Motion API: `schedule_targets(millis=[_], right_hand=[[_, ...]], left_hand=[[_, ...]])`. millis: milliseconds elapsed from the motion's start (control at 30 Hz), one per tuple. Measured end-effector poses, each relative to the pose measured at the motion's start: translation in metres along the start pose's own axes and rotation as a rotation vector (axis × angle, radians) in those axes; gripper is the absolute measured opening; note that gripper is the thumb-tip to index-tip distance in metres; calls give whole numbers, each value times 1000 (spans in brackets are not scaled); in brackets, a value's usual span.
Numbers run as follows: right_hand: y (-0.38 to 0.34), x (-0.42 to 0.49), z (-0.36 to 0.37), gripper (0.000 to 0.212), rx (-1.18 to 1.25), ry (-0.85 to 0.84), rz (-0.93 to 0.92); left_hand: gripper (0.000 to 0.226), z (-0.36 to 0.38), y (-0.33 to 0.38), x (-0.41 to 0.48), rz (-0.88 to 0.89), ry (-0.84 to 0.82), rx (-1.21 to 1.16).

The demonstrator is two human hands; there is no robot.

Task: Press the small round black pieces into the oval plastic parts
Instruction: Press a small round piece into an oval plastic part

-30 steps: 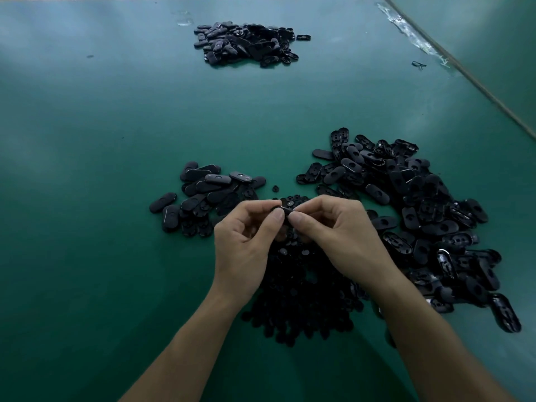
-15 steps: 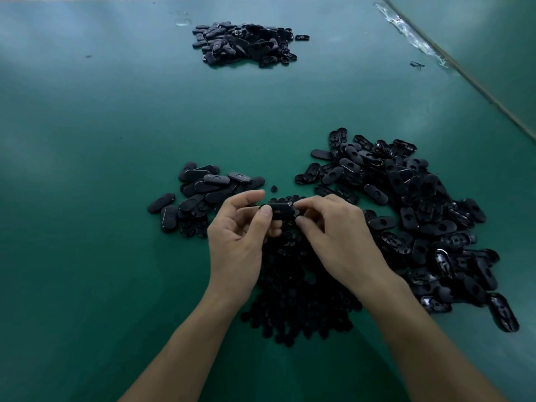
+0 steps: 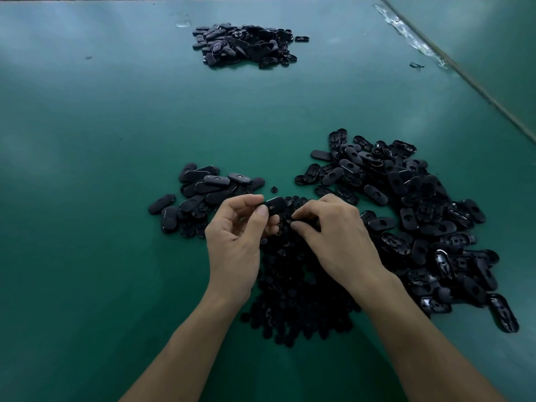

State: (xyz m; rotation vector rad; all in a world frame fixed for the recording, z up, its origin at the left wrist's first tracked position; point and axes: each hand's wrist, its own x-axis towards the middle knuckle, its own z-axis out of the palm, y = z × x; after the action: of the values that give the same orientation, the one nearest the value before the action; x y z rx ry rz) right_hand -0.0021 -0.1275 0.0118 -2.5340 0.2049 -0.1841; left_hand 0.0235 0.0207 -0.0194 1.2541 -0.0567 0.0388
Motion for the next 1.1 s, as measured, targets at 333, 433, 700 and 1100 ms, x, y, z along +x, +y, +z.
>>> schedule_targets(millis=[333,433,700,1100], right_hand=[[3,-2,-4,7,165,10,-2],[2,-2,-5,11,150,4,-23],[-1,-3,-6,32,148,-25,-57],[-4,-5,-18,10,438,102,-16]], left_hand=[[15,0,-1,1,8,0,27],[14,0,-1,1,12,-3,33],[15,-1,-1,1,8,0,39],[17,1,3,-3,21,-50,72]])
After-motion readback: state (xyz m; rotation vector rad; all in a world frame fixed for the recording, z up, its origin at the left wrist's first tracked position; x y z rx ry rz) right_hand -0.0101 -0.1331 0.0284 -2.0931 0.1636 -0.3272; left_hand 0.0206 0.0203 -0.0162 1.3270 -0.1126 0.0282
